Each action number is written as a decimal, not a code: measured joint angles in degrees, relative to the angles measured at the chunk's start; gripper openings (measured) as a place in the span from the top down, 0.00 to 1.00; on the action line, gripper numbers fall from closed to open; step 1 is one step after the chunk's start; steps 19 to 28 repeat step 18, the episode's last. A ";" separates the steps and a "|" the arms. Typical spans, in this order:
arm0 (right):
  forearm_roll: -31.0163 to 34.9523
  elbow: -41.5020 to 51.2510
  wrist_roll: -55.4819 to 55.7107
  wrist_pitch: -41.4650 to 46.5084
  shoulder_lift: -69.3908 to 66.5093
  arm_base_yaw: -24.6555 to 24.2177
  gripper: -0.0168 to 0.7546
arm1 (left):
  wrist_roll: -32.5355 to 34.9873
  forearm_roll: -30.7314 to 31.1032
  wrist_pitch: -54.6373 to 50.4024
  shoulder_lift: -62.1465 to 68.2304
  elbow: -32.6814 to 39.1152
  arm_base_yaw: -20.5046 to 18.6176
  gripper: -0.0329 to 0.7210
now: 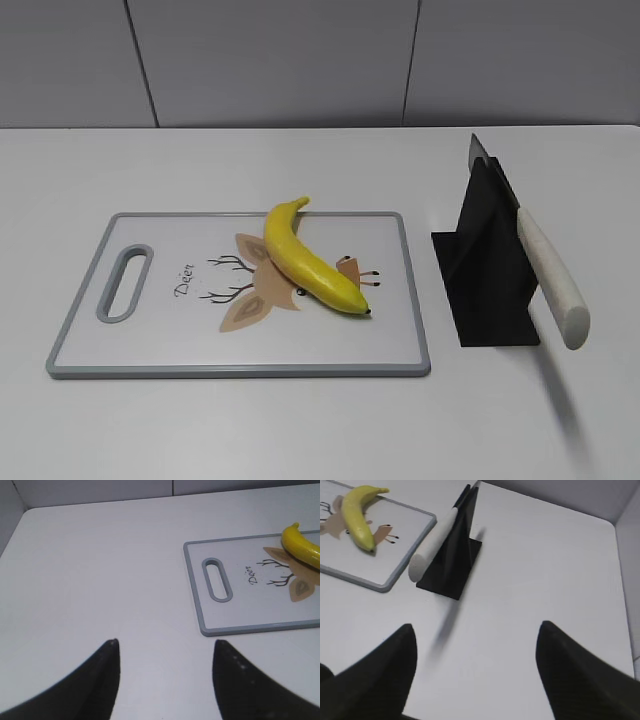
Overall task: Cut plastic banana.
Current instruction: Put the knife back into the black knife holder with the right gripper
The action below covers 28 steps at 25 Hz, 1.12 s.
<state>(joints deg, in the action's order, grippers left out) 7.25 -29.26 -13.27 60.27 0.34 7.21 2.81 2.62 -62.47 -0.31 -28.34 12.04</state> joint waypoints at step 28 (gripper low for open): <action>0.00 0.00 -0.04 -0.06 0.00 -3.69 0.23 | 0.00 -1.21 0.00 0.00 0.00 -3.68 0.20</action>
